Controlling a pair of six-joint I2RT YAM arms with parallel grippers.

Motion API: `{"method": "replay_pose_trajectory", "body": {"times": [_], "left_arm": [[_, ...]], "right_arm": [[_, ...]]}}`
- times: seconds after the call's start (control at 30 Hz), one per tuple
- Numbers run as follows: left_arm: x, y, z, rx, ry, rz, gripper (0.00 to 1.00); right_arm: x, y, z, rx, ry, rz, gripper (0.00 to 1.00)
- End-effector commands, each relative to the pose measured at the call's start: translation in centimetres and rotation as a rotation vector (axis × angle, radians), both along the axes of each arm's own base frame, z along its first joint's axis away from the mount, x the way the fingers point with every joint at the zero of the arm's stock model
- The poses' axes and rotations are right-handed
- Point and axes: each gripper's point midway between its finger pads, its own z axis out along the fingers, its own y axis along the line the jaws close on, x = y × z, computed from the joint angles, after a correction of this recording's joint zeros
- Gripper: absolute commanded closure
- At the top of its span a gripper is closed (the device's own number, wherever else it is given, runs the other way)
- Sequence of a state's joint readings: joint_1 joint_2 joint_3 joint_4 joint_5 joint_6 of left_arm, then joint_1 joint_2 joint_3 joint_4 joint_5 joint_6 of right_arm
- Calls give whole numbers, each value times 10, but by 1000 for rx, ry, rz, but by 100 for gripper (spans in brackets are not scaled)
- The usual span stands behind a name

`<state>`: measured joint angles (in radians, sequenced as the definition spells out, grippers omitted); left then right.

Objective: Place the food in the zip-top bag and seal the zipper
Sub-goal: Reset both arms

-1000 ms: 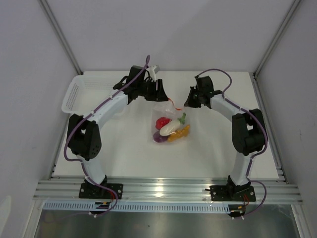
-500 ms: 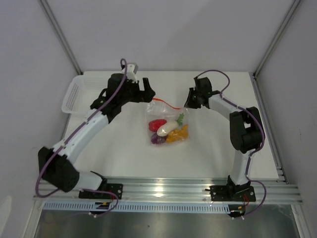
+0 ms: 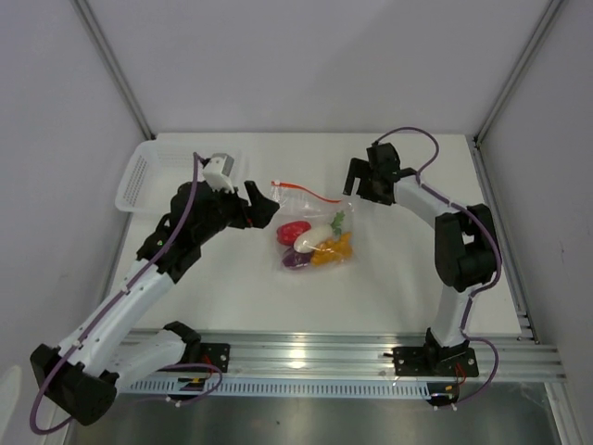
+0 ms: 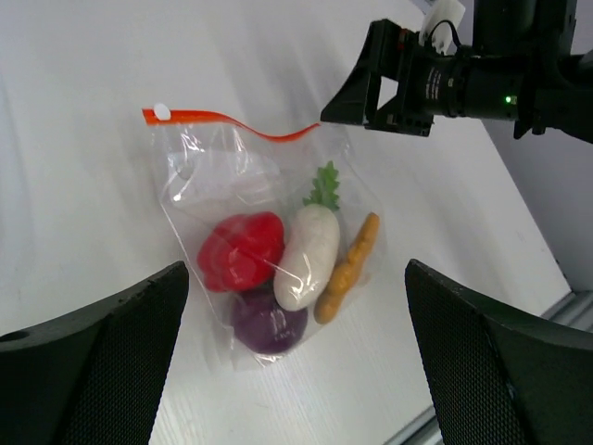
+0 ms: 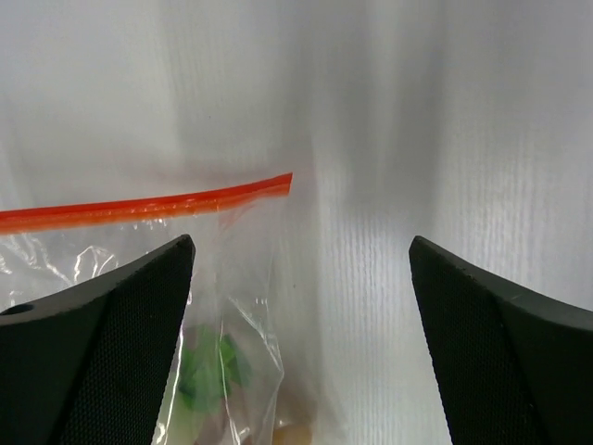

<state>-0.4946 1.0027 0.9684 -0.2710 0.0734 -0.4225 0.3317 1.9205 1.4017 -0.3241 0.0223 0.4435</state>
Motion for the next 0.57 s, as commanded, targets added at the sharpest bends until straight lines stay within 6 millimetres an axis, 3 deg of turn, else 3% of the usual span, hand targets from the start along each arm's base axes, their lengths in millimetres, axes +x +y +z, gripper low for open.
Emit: {"method": "replay_pose_trajectory", "body": {"times": [0.0, 0.03, 0.1, 0.13, 0.17, 0.2, 0.23, 0.27, 0.3, 0.33, 0.37, 0.4, 0.43, 0.47, 0.53], "left_arm": [[-29, -7, 16, -119, -23, -71, 1], [-38, -4, 10, -129, -20, -78, 1], [-49, -2, 3, -133, -13, -95, 1], [-57, 1, 10, -156, -33, -98, 0], [-62, 3, 3, -162, -23, -100, 0], [-68, 2, -3, -172, -13, -117, 1], [-75, 3, 1, -200, -25, -124, 0], [-79, 3, -11, -203, -2, -130, 1], [-84, 2, -13, -224, 15, -138, 1], [-87, 1, -15, -239, 20, -147, 1], [-94, 2, -19, -253, 22, -162, 1], [-98, 1, -29, -260, 39, -167, 0], [-103, -1, -26, -297, 40, -186, 0], [-107, -3, -37, -310, 59, -201, 0], [-122, -13, -40, -380, 44, -294, 0]], "right_arm": [[-3, -24, 62, -69, -129, -64, 1], [-15, -30, 80, -75, -152, -75, 1], [-34, -30, 95, -87, -180, -79, 1], [-54, -36, 108, -87, -207, -83, 1], [-68, -30, 112, -92, -221, -67, 0], [-79, -36, 115, -107, -229, -102, 1], [-103, -45, 111, -114, -210, -114, 1], [-116, -48, 105, -115, -190, -128, 1], [-140, -53, 81, -130, -112, -150, 1], [-147, -51, 86, -106, -112, -155, 0], [-167, -54, 76, -103, -88, -151, 1], [-184, -46, 71, -99, -79, -136, 1], [-199, -44, 66, -100, -72, -122, 1], [-217, -44, 67, -66, -97, -108, 1], [-241, -23, 77, 19, -147, -42, 0]]}}
